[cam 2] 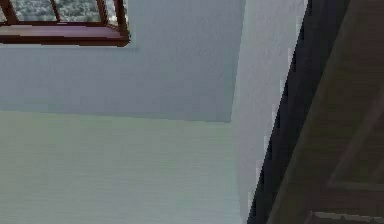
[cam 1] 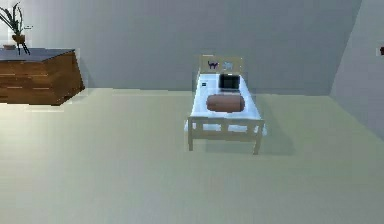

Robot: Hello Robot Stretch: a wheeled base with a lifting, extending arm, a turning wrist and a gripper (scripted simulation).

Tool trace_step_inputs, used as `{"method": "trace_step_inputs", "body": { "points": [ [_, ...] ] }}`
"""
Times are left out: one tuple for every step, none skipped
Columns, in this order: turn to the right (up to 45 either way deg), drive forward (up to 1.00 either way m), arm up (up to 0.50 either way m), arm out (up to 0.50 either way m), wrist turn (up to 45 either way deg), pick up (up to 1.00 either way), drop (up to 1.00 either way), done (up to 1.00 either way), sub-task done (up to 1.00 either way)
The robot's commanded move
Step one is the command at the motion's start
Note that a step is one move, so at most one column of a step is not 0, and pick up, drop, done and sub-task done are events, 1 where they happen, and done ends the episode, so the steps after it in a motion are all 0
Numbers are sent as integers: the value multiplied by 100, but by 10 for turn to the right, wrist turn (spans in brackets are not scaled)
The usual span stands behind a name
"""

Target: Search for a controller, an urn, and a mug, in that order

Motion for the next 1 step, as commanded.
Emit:
{"method": "trace_step_inputs", "body": {
  "points": [
    [30, 0, 0, 0, 0, 0, 0, 0, 0]
  ]
}}
